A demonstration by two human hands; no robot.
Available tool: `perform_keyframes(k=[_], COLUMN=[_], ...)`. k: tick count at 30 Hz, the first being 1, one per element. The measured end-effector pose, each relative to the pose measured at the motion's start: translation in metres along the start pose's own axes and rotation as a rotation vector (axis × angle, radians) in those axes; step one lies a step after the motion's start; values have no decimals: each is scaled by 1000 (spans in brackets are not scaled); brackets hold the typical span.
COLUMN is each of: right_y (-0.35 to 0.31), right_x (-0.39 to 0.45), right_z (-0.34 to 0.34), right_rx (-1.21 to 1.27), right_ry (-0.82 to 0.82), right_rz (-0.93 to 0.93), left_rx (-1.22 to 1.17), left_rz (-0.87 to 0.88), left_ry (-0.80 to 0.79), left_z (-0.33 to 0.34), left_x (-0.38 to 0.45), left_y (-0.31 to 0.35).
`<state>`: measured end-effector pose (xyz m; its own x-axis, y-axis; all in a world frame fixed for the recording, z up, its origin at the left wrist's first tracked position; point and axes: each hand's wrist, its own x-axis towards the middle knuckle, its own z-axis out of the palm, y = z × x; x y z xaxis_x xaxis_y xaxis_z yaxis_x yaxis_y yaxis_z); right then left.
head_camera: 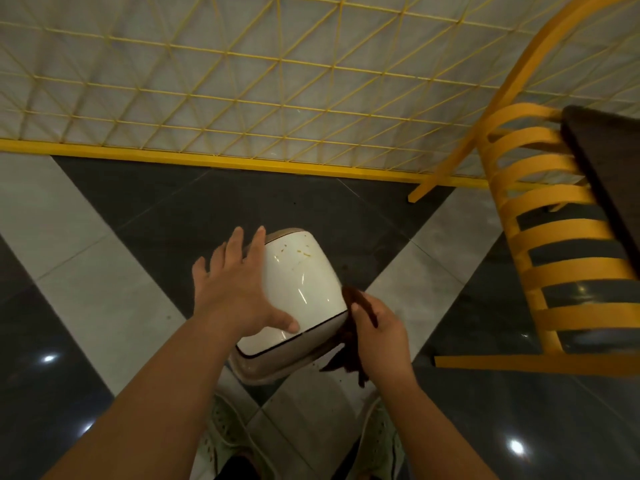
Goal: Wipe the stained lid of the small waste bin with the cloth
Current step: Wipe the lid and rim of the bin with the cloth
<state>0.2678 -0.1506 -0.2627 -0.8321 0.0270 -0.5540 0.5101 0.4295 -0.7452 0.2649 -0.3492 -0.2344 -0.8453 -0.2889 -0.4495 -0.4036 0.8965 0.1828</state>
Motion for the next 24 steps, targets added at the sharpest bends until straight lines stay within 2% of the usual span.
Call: perform_keyframes(k=[4,7,13,15,19,22,24], right_y=[22,29,15,5,9,30,45], right_x=[-31,-45,-31,-16,0,-17,-34], right_z=[6,13,27,28,30,33,37], right_rx=[90,31,-192,-117,91,162,198], right_ry=[-33,-16,48,31,2,48,74], right_rz=[-46,-188,-489,-430,-103,-51,-91], left_rx=[19,-30,-103,-108,-109,-130,-168], left_rz=[-14,1,-29,-36,-45,-37,-30], left_ry=[-132,-286,-286,-302,-290,-284,-273], left_z=[-2,8,25,23,23,23,24], left_x=[-15,-23,-24,-25,-26,-25,-24], left_y=[-7,-1,12,14,17,16,14])
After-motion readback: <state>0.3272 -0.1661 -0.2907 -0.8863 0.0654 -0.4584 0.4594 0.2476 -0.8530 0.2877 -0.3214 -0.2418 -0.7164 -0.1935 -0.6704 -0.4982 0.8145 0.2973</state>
